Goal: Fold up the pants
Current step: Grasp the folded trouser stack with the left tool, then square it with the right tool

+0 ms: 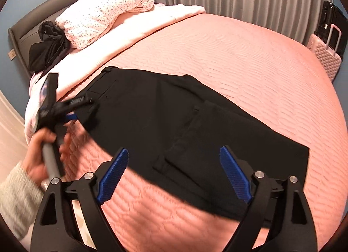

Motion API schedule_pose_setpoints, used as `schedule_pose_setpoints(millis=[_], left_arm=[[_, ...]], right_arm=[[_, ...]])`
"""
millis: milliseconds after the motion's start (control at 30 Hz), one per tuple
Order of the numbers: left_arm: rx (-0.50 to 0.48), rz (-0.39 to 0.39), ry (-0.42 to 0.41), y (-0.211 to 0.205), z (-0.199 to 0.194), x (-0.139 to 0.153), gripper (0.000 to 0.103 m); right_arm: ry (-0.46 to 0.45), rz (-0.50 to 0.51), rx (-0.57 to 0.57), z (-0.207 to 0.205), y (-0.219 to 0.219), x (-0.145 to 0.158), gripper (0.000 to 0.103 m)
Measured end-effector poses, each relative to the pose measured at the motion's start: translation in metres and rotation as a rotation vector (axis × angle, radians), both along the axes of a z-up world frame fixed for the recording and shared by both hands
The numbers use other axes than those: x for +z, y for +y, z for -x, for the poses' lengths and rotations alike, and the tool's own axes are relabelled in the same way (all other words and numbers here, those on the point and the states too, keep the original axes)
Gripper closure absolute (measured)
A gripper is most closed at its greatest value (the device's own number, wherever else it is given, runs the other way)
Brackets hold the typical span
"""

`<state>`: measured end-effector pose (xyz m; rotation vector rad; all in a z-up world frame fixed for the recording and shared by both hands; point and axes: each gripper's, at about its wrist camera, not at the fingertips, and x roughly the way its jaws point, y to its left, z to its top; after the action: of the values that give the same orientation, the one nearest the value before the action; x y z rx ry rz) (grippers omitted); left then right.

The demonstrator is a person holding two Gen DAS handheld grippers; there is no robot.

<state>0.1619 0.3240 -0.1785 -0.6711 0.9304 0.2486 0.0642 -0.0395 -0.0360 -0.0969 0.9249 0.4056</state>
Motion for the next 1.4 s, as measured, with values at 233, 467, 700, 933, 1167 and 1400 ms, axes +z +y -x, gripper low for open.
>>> schedule_pose_setpoints(millis=[233, 467, 700, 933, 1167, 1400], left_arm=[[0.050, 0.063, -0.089, 0.010, -0.027, 0.001, 0.027], [-0.205, -0.303, -0.192, -0.089, -0.022, 0.109, 0.093], [-0.556, -0.367, -0.306, -0.298, 0.014, 0.167, 0.093], [-0.894, -0.399, -0.068, -0.489, 0.057, 0.051, 0.083], [-0.942, -0.348, -0.123, -0.517, 0.100, 0.057, 0.053], [-0.878, -0.446, -0.198, -0.464, 0.123, 0.110, 0.040]], right_arm=[[-0.003, 0.030, -0.109, 0.020, -0.043, 0.015, 0.018], [-0.051, 0.035, -0.258, 0.037, -0.113, 0.032, 0.018], [-0.104, 0.002, -0.428, 0.067, -0.207, 0.046, 0.010], [-0.016, -0.040, -0.549, 0.091, -0.285, 0.010, 0.010], [0.061, -0.154, -0.576, 0.086, -0.323, -0.020, 0.010], [0.173, -0.187, -0.418, 0.009, -0.285, -0.064, 0.010]])
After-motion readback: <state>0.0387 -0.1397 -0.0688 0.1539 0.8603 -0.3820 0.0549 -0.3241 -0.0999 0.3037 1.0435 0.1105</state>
